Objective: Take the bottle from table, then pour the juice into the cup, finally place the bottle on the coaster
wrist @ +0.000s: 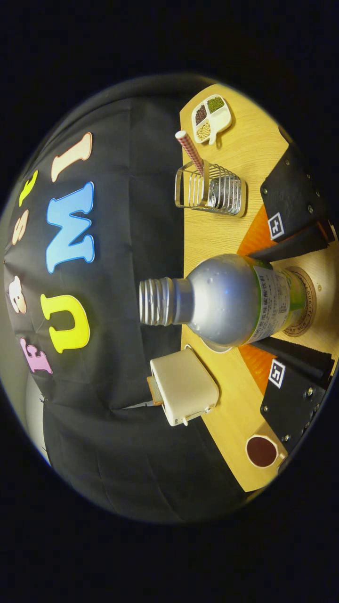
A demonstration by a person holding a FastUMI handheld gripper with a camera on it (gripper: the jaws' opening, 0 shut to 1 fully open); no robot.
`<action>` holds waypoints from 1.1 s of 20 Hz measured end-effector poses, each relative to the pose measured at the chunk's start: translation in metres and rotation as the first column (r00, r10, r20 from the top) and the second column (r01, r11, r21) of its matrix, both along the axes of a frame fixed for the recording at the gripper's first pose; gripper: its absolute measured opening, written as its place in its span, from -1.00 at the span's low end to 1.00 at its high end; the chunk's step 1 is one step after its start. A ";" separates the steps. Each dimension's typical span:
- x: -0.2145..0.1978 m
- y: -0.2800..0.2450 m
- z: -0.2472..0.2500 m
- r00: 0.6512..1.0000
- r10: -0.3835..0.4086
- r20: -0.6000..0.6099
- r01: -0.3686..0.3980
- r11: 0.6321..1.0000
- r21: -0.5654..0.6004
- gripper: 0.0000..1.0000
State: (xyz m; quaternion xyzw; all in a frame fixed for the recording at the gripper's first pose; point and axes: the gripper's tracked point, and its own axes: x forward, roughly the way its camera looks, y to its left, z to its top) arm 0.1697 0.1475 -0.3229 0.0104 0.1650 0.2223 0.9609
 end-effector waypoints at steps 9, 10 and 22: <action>-0.009 0.009 -0.012 1.000 0.019 0.002 -0.019 0.999 -0.032 0.63; -0.009 0.008 -0.012 1.000 0.009 -0.002 -0.009 0.999 -0.041 0.69; -0.033 -0.027 0.135 0.977 -0.141 0.163 0.129 0.988 0.081 0.95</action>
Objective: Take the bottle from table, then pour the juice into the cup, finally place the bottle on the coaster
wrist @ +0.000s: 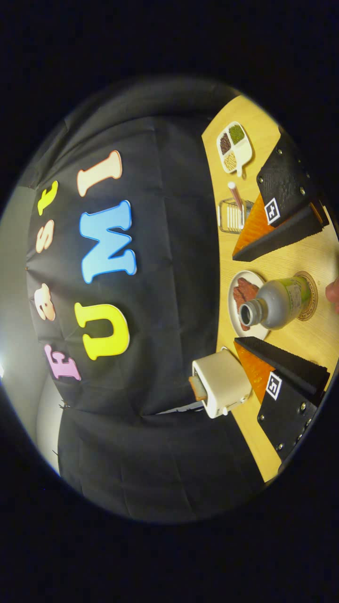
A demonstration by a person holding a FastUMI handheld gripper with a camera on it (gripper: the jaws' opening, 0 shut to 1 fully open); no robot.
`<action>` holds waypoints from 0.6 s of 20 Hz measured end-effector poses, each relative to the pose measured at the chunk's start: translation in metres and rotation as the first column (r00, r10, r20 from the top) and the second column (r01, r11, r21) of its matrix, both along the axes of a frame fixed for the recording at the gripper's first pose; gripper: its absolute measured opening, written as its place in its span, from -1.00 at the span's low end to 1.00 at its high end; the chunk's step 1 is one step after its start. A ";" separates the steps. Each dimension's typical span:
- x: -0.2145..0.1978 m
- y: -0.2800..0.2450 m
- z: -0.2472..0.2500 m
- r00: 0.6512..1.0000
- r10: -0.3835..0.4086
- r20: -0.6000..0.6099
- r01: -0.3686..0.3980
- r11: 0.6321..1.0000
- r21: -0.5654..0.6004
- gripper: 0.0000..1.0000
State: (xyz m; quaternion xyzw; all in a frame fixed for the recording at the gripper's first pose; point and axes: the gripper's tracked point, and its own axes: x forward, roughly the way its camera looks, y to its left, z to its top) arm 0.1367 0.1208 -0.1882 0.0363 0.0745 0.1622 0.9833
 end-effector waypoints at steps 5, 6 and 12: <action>-0.016 -0.046 0.105 0.992 -0.083 0.097 0.084 0.996 -0.015 0.95; -0.019 -0.055 0.121 0.990 -0.106 0.098 0.108 0.994 -0.015 0.95; -0.042 -0.093 0.197 0.968 -0.194 0.161 0.204 0.978 -0.042 0.95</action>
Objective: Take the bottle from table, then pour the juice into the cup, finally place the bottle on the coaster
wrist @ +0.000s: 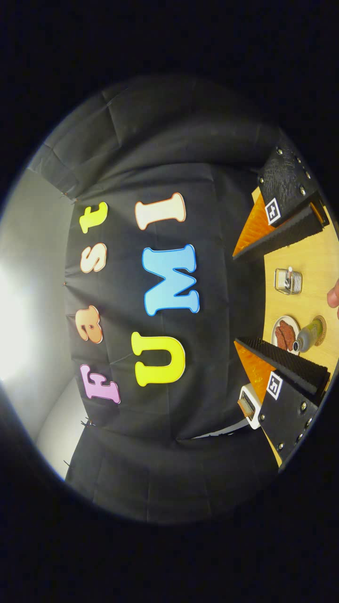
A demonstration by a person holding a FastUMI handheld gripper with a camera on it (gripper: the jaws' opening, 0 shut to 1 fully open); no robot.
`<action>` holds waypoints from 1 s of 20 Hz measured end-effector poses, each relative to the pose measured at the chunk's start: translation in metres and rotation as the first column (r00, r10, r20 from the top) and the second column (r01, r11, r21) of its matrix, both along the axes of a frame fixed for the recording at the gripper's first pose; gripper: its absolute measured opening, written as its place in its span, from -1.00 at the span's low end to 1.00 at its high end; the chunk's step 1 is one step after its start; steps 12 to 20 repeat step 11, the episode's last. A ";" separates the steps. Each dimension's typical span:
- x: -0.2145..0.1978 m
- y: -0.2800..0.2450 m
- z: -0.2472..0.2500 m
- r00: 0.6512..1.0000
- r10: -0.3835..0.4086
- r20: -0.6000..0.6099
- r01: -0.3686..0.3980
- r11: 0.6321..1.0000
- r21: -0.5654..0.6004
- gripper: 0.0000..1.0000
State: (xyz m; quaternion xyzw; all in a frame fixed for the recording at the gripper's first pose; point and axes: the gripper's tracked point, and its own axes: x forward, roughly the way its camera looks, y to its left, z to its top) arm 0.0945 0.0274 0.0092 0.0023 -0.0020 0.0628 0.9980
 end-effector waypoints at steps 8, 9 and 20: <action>-0.022 -0.018 0.053 0.999 -0.017 0.039 0.018 0.999 -0.041 0.95; -0.023 -0.019 0.052 0.999 -0.014 0.041 0.016 0.999 -0.045 0.95; -0.027 -0.022 0.050 0.999 -0.013 0.037 0.015 0.999 -0.049 0.95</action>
